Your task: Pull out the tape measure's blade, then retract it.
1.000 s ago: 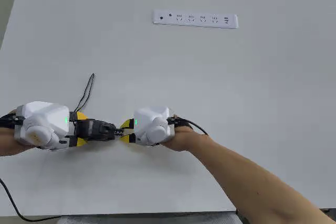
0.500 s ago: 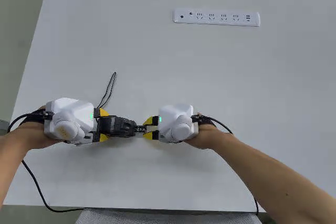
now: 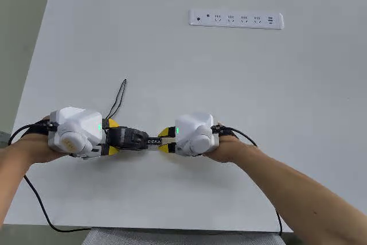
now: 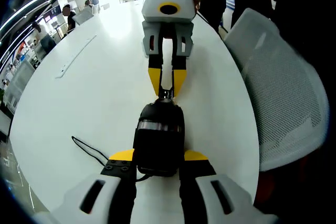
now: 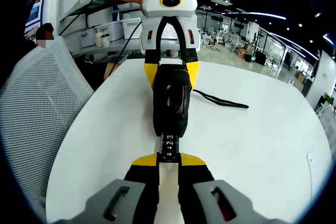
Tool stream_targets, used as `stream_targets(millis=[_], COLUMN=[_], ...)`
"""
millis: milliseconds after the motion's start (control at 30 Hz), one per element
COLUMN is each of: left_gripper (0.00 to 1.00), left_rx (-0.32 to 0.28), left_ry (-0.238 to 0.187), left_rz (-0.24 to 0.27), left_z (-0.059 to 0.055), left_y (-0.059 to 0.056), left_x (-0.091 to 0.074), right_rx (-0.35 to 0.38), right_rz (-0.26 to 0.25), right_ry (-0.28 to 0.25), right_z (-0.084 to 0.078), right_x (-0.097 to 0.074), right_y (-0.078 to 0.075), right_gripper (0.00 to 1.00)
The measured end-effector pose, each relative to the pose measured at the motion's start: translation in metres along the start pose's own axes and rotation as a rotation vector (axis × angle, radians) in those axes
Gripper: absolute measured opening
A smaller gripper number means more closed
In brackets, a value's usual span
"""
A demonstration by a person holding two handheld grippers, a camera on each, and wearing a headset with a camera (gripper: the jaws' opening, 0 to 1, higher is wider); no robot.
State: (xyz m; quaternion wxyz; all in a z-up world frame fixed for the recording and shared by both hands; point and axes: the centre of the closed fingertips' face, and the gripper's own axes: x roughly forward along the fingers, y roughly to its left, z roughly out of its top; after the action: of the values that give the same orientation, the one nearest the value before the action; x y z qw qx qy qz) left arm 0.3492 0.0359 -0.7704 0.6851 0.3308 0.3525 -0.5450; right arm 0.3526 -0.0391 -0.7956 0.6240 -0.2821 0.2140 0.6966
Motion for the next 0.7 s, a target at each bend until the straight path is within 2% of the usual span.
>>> stream_targets(millis=[700], left_gripper=[0.27], left_rx=[0.003], left_ry=[0.0], left_rz=[0.001], left_z=[-0.001], left_y=[-0.0005], left_x=[0.0002], right_rx=[-0.004], right_rz=[0.005], right_ry=[0.009], right_z=[-0.0092], right_x=[-0.0084], right_y=[0.0017], right_gripper=[0.1])
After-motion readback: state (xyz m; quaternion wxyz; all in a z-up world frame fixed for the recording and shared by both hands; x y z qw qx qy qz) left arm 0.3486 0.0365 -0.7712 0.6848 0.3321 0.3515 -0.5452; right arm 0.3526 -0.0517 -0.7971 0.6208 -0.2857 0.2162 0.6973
